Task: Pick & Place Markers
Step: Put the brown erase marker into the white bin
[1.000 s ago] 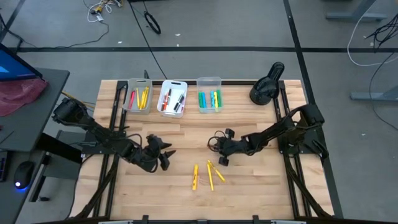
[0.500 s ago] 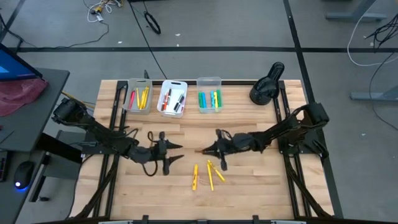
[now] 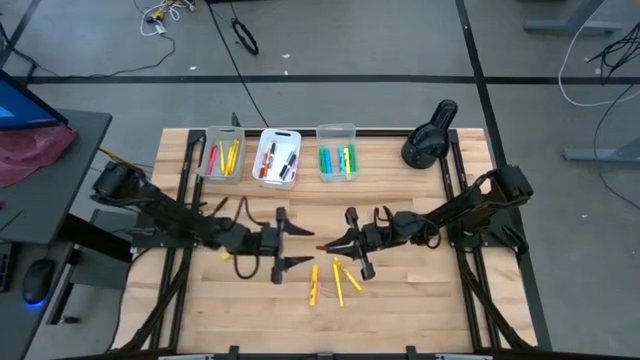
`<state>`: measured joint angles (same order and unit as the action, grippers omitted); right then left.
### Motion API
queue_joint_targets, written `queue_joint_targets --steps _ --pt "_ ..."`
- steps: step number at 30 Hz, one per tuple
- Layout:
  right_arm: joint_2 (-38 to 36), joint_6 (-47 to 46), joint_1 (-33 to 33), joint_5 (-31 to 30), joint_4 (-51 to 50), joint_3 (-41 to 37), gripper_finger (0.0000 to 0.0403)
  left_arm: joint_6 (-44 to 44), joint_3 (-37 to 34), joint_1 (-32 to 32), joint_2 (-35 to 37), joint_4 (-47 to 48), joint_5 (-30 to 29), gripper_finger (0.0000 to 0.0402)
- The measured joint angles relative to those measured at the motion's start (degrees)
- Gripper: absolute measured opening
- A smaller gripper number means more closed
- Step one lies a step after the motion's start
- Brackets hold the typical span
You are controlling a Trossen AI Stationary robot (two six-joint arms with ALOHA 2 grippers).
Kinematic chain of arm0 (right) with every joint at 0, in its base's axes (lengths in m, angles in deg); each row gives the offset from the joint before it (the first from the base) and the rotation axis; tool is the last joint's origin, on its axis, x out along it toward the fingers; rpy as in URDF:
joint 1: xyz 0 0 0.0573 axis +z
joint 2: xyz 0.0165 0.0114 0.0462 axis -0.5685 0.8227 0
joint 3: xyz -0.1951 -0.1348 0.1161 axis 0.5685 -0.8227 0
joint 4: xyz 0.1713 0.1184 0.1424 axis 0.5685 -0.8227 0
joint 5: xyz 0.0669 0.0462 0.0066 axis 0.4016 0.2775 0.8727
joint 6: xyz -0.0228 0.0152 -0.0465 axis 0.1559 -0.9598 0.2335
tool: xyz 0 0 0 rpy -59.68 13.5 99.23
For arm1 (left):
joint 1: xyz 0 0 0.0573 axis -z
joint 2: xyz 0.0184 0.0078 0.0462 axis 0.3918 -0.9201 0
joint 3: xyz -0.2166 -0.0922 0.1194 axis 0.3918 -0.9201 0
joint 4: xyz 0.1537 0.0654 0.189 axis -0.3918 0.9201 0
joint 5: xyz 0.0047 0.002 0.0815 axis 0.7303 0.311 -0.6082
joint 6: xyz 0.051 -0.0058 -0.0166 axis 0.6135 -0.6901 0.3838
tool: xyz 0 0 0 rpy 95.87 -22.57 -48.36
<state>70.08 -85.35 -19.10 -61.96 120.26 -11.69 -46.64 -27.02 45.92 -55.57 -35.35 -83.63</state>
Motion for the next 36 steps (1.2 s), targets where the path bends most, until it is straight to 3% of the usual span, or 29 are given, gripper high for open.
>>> queue_joint_targets --steps 10,28,33,36 --pt "-0.04 -0.02 0.02 -0.03 -1.53 0.07 0.0023 3.69 11.01 -0.49 -9.47 1.29 1.49 0.0278" --pt "-0.04 -0.75 0.85 0.12 -2.80 0.07 0.0033 5.70 11.41 0.76 -9.25 5.18 0.96 0.0041" --pt "-1.60 -2.47 0.63 -1.08 -7.37 0.17 0.0079 5.79 11.33 1.41 -5.92 12.55 0.11 0.0037" --pt "-5.49 -2.91 0.55 -4.38 -16.76 0.17 0.0115 3.62 11.40 2.45 -0.94 20.91 -4.54 0.0037"
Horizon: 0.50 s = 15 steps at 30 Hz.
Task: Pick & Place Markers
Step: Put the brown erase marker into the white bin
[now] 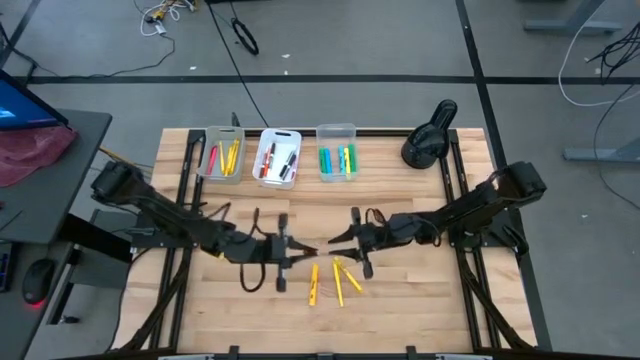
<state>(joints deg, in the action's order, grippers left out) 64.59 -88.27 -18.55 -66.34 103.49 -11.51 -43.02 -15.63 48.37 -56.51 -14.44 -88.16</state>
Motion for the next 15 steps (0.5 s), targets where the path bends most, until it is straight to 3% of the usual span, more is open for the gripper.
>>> queue_joint_targets --steps 5,9,12,15 --pt "-8.63 -3.24 0.00 -12.94 -19.61 0.00 0.0147 -5.31 3.00 -0.93 7.48 24.10 -15.77 0.0039" --pt "-12.05 -4.03 -0.02 -19.51 -25.23 -0.09 0.0148 -7.91 7.82 -6.86 11.31 41.83 -25.23 0.0038" --pt "-12.13 -3.06 0.00 -19.71 -24.53 -0.02 0.0142 -8.16 10.21 -15.84 12.01 50.31 -23.41 0.0038" --pt "-11.47 -3.12 0.00 -19.69 -23.75 -0.02 0.0136 -7.95 10.66 -27.76 12.01 51.89 -13.95 0.0038"
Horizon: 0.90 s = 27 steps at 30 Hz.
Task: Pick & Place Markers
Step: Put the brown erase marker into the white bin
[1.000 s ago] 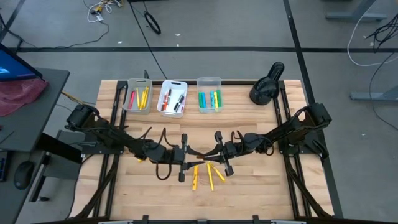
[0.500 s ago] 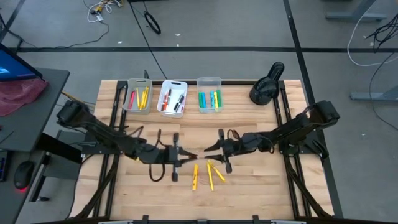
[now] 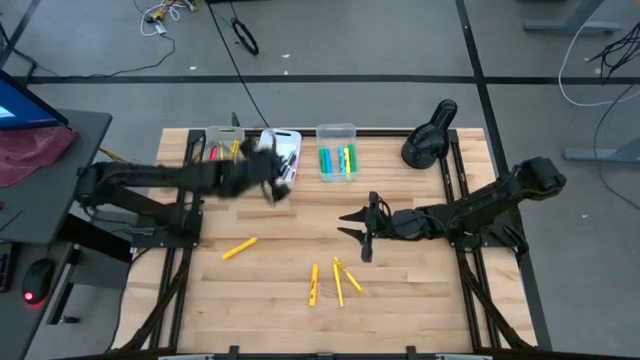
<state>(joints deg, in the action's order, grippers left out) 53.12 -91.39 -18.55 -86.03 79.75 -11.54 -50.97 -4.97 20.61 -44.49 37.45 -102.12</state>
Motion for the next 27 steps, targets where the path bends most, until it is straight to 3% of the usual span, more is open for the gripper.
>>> queue_joint_targets --steps 5,10,16,27 --pt "0.52 -0.20 0.07 0.14 -0.09 -0.04 0.0127 -1.29 -0.04 -19.60 -4.31 0.51 20.70 0.0040" --pt "0.52 -0.02 0.09 0.15 -0.09 -0.04 0.0122 -5.55 -0.02 -31.11 -11.17 0.66 34.66 0.0040" --pt "0.55 -0.02 0.09 0.15 -0.43 -0.04 0.0120 -6.59 -0.02 -35.11 -18.05 0.21 40.17 0.0046" --pt "0.57 -0.02 0.09 0.16 -0.75 -0.04 0.0120 -7.24 -0.02 -34.98 -22.47 -0.92 40.23 0.0052"
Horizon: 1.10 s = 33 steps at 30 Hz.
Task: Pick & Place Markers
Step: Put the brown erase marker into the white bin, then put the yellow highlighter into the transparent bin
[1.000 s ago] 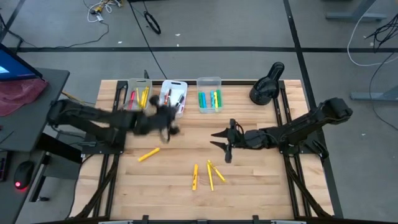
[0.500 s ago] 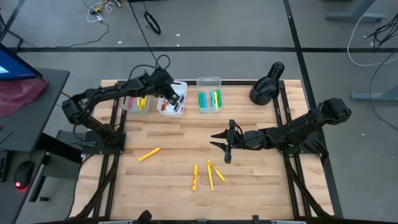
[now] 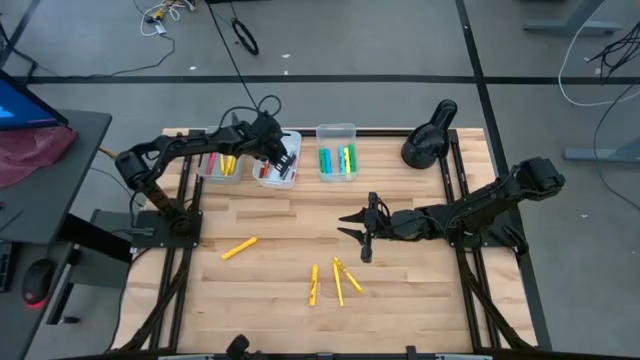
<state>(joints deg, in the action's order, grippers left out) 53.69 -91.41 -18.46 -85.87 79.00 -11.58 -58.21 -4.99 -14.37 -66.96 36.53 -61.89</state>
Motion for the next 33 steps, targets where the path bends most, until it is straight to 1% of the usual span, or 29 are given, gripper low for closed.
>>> queue_joint_targets --steps 3,8,10,14,17,19,21,23,25,27,28,30,33 --pt "0.00 -0.02 0.00 0.01 -0.12 0.00 0.0120 -0.21 0.00 0.00 0.00 -0.12 -0.02 0.0068" --pt "0.00 -0.05 0.00 0.01 -0.17 0.00 0.0120 -0.37 0.00 -0.02 0.00 -0.81 -2.45 0.0124" --pt "0.00 -0.11 0.00 0.01 -0.19 0.00 0.0120 -0.85 -0.02 -0.14 0.76 -0.63 -2.47 0.0146" --pt "0.00 -0.12 0.00 0.01 -0.19 0.00 0.0120 -1.33 -0.02 0.12 5.20 1.07 -2.42 0.0173" --pt "0.00 -0.15 0.00 0.01 -0.19 0.00 0.0120 -1.33 -0.02 1.69 10.47 3.07 -2.56 0.0177" --pt "0.00 -0.32 0.00 0.01 -0.19 0.00 0.0120 -1.33 -0.02 3.83 14.70 4.37 -3.19 0.0174" --pt "0.00 -1.14 0.00 0.01 -0.17 0.00 0.0120 -1.41 -0.02 7.53 19.00 5.86 -4.85 0.0168" --pt "0.00 -1.82 0.04 0.02 -0.17 0.00 0.0120 -2.51 -0.05 12.87 22.95 6.08 -5.15 0.0161" --pt "0.06 -2.35 0.09 0.02 -0.14 0.00 0.0120 -3.52 -0.72 19.93 26.76 4.03 -5.20 0.0153" --pt "0.42 -2.56 0.13 0.03 -0.04 0.00 0.0120 -3.47 -2.17 28.66 29.69 -0.35 -6.19 0.0144" --pt "0.66 -2.56 0.13 0.03 0.10 0.00 0.0120 -3.34 -3.24 33.06 30.75 -2.19 -7.66 0.0140" --pt "1.32 -2.58 0.13 0.04 0.42 0.00 0.0120 -3.17 -5.72 42.59 31.95 -6.85 -12.40 0.0132" --pt "2.74 -3.41 0.17 0.07 1.51 0.00 0.0120 -2.96 -8.91 55.72 32.36 -9.89 -23.04 0.0121"
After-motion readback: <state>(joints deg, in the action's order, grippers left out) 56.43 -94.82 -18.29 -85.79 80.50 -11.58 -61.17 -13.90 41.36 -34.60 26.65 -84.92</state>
